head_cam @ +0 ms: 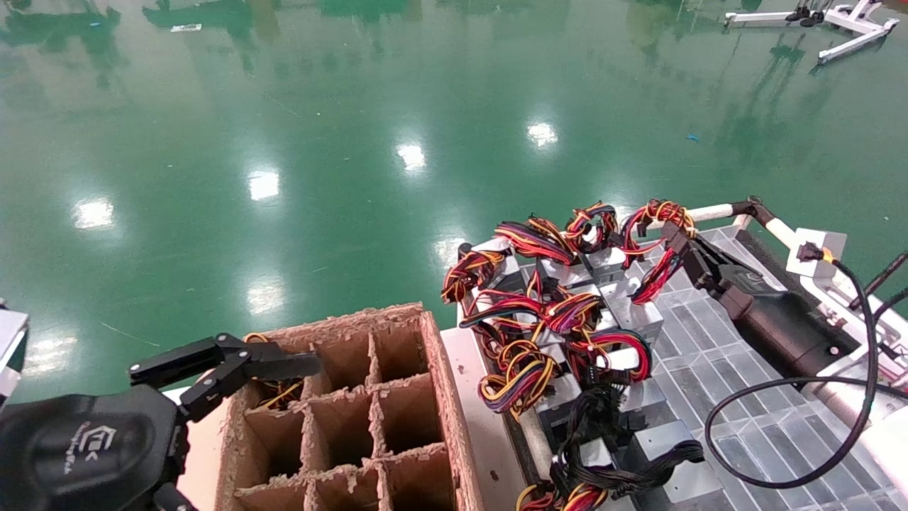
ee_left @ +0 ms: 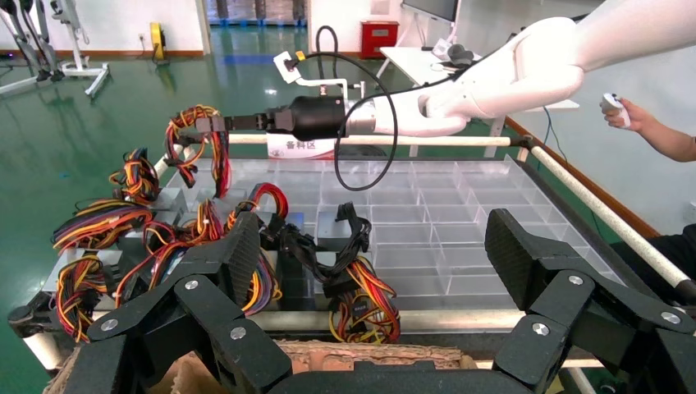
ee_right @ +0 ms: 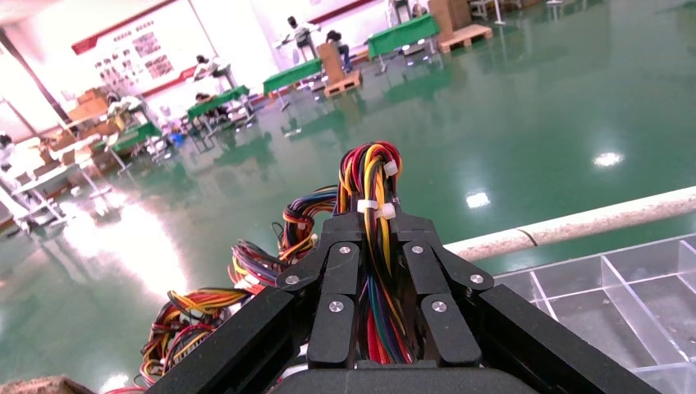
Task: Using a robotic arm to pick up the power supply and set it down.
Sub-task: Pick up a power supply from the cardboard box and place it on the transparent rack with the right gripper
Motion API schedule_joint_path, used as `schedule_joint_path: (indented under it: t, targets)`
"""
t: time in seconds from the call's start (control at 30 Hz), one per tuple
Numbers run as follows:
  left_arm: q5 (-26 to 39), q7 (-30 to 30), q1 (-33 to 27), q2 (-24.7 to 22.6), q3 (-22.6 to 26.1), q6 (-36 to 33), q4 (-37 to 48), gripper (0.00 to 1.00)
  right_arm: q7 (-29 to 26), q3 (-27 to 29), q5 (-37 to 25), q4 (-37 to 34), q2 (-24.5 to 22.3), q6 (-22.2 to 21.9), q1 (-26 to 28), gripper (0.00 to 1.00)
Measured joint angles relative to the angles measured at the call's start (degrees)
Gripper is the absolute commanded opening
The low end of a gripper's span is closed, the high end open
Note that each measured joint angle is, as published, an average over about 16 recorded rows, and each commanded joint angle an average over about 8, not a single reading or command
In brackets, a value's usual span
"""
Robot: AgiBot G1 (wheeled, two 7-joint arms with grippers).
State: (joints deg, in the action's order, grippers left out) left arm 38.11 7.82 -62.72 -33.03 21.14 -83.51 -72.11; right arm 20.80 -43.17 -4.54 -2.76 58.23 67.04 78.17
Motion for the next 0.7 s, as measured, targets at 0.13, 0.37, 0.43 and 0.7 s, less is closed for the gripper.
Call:
schedule_joint_path:
  t: [0.13, 0.37, 0.43, 0.7]
  targets:
    - [0.0, 0.0, 0.0, 0.0, 0.0, 0.0, 0.0, 1.00, 0.0, 0.7, 1.1, 0.4, -0.2, -0.1, -1.4, 0.24]
    - [0.0, 0.0, 0.0, 0.0, 0.0, 0.0, 0.0, 1.00, -0.3, 1.1, 1.6, 0.9, -0.7, -0.3, -2.5, 1.00]
    - [0.0, 0.0, 0.0, 0.0, 0.0, 0.0, 0.0, 1.00, -0.4, 1.1, 1.6, 1.0, -0.7, -0.4, -2.6, 1.00]
    - [0.0, 0.0, 0.0, 0.0, 0.0, 0.0, 0.0, 1.00, -0.4, 1.1, 1.5, 1.0, -0.8, -0.5, -2.6, 1.00]
